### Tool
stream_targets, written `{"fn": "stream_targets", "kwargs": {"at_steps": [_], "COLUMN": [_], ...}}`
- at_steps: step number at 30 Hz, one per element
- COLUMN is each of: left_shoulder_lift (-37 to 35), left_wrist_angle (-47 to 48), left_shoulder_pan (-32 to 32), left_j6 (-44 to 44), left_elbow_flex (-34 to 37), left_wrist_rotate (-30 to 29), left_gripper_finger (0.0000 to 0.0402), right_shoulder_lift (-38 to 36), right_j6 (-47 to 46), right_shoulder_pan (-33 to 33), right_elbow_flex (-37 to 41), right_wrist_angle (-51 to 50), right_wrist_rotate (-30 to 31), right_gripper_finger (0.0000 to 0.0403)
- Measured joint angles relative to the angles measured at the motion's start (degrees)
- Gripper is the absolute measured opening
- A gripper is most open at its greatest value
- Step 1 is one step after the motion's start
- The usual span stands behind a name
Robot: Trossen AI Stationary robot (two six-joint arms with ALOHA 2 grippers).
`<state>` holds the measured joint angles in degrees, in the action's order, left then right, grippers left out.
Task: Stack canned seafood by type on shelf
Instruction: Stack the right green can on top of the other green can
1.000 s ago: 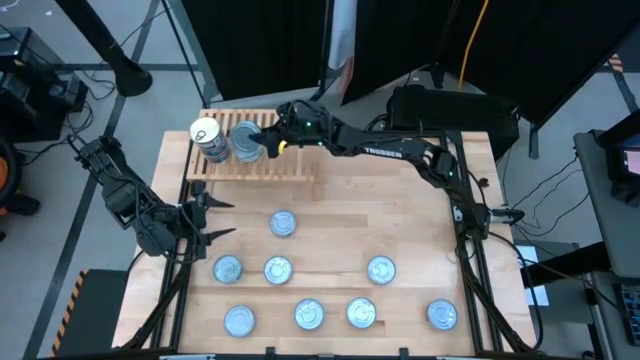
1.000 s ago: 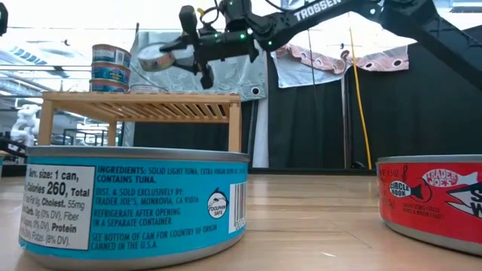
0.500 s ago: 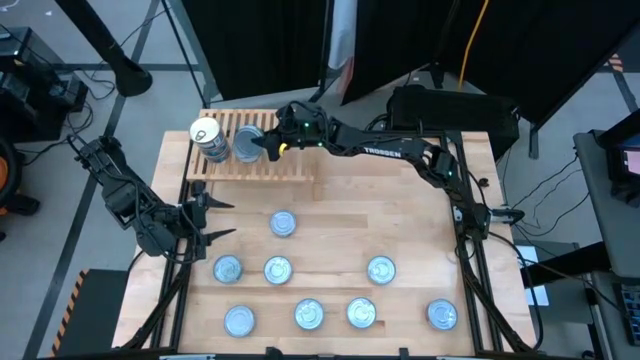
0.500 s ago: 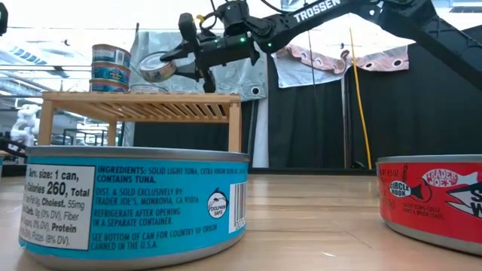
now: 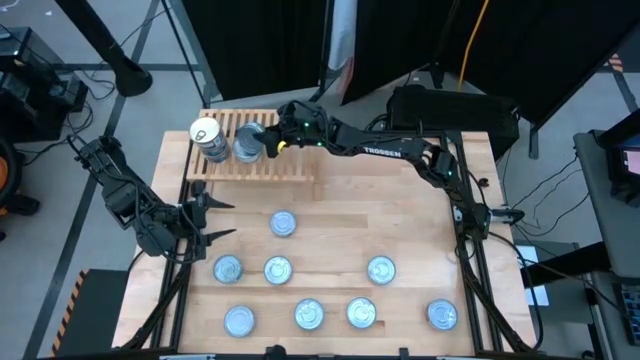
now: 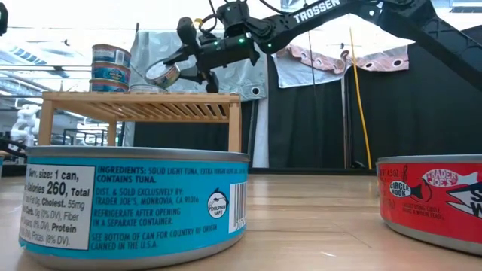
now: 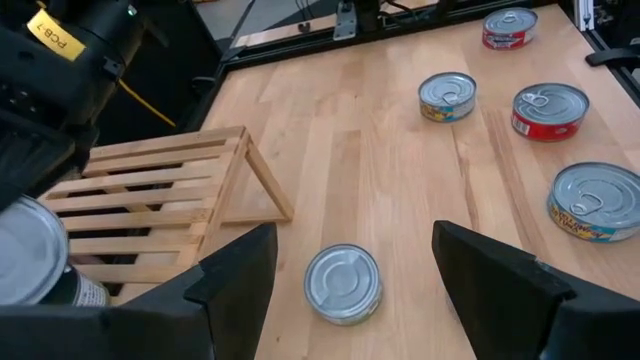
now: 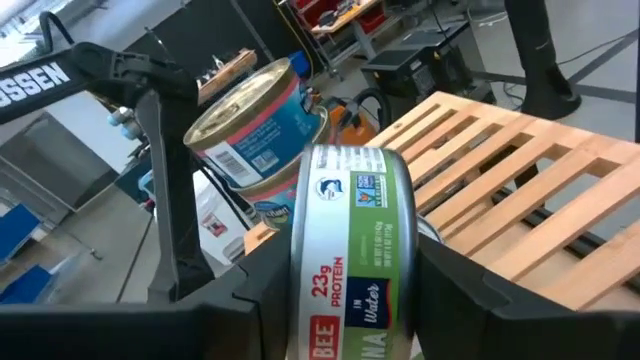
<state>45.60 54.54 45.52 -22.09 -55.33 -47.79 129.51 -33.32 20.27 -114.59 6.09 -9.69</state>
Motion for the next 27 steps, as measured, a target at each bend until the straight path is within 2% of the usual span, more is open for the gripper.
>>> {"fn": "stream_targets", "kwargs": {"at_steps": [8,12,27], "left_shoulder_lift": [0.02,0.02,0.0], "left_wrist_angle": [0.02,0.02,0.02], "left_shoulder_pan": [0.0,0.02,0.0], "left_j6": [0.02,0.02,0.31], "left_elbow_flex": [0.0,0.0,0.0], "left_wrist_rotate": [0.0,0.0,0.0], "left_gripper_finger": [0.0273,0.0273,0.0273], "right_shoulder_lift": [0.02,0.02,0.02], "right_j6": [1.18,4.94,11.89], "right_shoulder_pan": [0.0,-0.48,-1.48], "right_elbow_flex": [0.0,0.0,0.0], "right_wrist_angle": [-0.26,-0.65,-0.12], "right_wrist_rotate": [2.9,5.59,5.6], "right_gripper_finger": [0.0184,0.0196,0.0233]}}
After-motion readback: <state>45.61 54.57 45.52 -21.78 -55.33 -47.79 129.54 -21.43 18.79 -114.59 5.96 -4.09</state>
